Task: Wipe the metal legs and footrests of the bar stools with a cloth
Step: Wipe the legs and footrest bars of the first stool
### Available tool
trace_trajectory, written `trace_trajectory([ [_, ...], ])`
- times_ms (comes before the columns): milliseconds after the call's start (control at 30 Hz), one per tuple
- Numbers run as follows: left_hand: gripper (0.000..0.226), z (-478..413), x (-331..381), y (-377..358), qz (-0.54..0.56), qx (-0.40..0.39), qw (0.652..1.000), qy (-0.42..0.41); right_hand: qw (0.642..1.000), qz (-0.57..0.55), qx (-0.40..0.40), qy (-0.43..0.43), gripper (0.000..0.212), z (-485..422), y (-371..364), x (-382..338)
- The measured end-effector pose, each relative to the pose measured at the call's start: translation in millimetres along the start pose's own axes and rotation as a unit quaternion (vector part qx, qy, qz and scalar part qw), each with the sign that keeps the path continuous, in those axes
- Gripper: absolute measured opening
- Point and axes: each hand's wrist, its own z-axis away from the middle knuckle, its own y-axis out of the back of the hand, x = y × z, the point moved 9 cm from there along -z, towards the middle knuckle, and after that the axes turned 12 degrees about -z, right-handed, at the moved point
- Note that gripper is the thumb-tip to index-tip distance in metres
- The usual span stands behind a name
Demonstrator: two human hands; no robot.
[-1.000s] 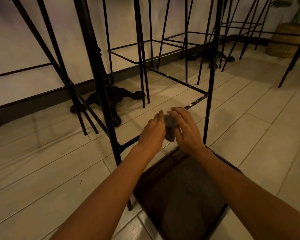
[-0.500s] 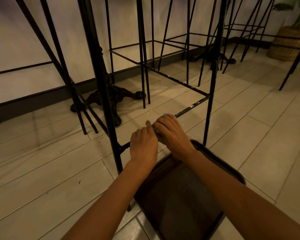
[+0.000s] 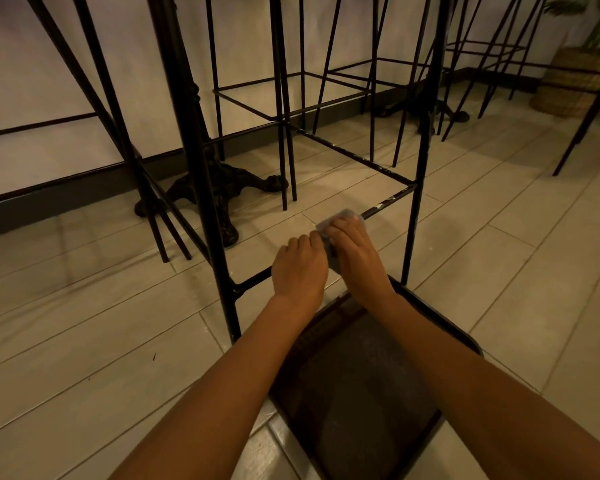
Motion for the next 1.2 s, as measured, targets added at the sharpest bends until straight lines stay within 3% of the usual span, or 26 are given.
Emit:
trace_trajectory([
  [100, 0.034, 0, -1, 0, 0.008, -0.004, 1.000, 0.012, 1.000, 0.008, -0.003, 0.009, 0.036, -2, 2, -1],
  [233, 0.027, -2, -4, -1, 0.014, 0.015, 0.999, 0.034, 1.000, 0.012, 0.014, 0.012, 0.021, -7, 5, 9],
  [400, 0.029, -4, -4, -2, 0.019, 0.007, 0.999, 0.045, 0.999, 0.023, 0.027, 0.004, 0.031, -5, 12, 13],
  [533, 0.029, -3, -3, -3, 0.019, 0.001, 0.999, 0.041, 1.000, 0.018, -0.012, 0.016, 0.045, 3, 4, 8],
  [800, 0.030, -3, -5, -5, -0.018, -0.026, 0.999, 0.039, 0.999, 0.033, 0.001, -0.032, 0.039, -6, 14, 36],
  [1200, 0.051, -21, 16, -2, -0.042, 0.011, 0.997, -0.070, 0.995, 0.077, -0.032, -0.049, 0.048, 0, 5, 44],
])
